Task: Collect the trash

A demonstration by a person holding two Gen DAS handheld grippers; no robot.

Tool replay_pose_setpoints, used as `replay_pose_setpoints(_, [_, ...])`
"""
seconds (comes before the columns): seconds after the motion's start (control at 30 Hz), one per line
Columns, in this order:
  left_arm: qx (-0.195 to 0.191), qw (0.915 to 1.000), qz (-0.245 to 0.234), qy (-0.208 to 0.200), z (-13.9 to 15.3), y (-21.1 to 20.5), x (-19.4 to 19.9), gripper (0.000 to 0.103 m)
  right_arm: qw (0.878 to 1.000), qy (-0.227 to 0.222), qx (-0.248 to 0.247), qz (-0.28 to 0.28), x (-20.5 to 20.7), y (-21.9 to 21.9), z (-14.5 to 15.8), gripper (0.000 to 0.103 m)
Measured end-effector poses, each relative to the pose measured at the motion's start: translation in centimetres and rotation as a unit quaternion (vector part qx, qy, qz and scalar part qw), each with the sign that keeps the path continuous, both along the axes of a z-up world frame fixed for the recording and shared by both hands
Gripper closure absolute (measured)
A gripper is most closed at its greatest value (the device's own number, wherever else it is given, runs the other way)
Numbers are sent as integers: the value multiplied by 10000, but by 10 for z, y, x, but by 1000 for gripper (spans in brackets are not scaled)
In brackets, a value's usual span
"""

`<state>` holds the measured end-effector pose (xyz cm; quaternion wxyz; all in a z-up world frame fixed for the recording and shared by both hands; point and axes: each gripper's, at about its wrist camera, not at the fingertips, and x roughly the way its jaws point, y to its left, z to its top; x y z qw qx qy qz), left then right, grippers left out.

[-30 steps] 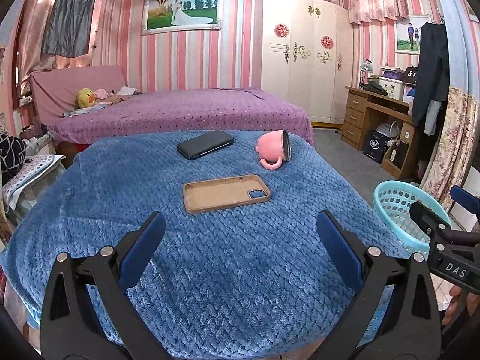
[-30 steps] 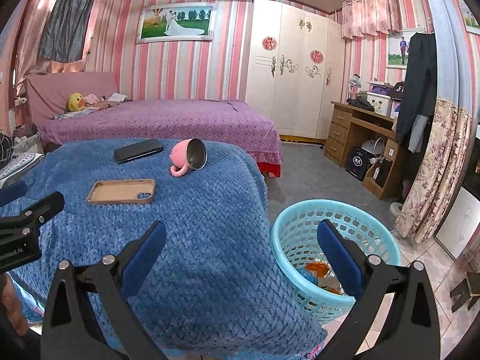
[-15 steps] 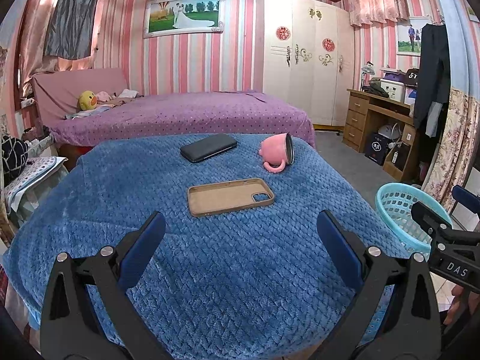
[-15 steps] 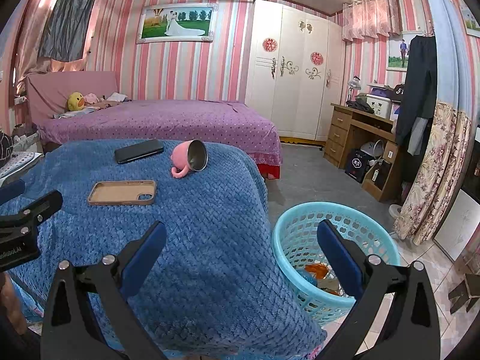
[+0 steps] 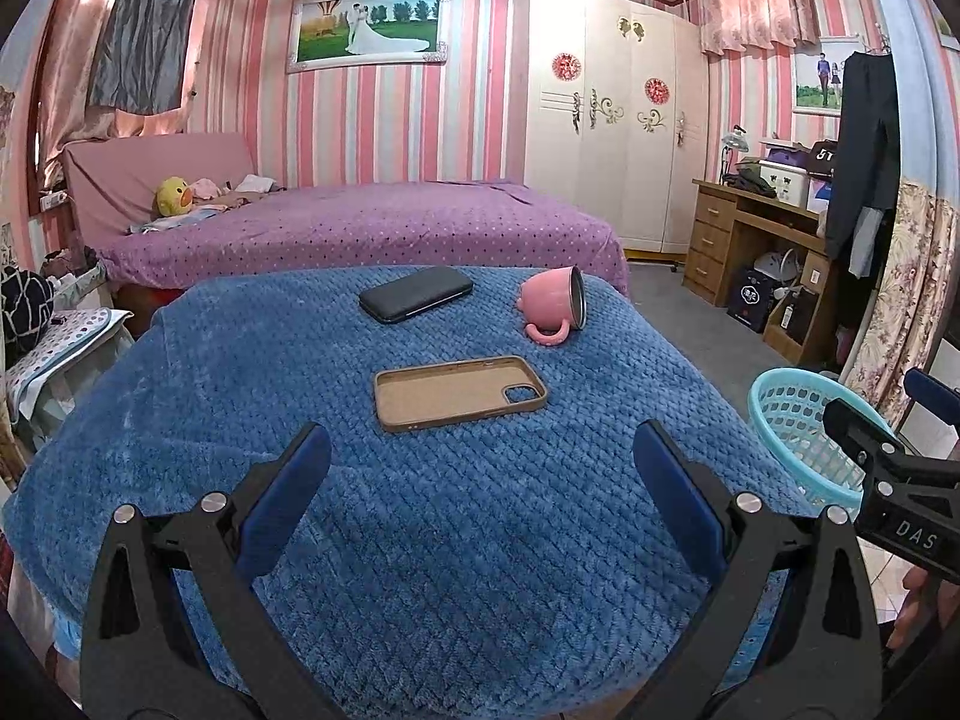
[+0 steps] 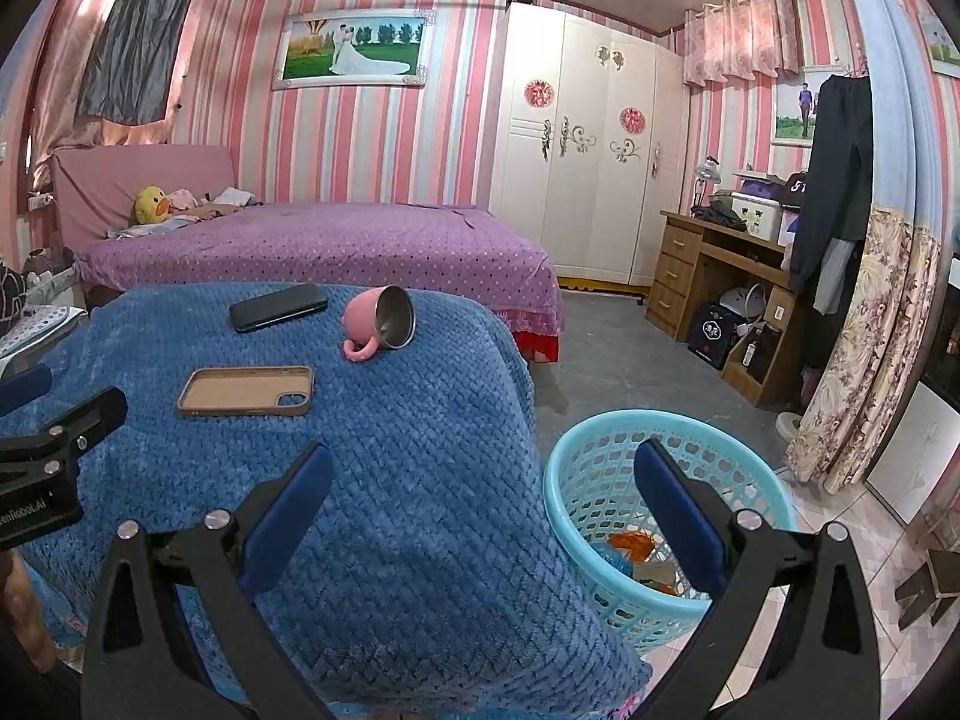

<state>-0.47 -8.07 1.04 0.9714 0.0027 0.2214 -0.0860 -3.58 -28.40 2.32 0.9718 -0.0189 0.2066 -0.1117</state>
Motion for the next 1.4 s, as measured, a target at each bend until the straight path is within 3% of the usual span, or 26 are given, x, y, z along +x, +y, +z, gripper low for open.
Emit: replay_pose_setpoints(1.4, [-14,10000,-50,40,-2,-1,1,5,10000,-1,-29,-81,-4,-4,0,5])
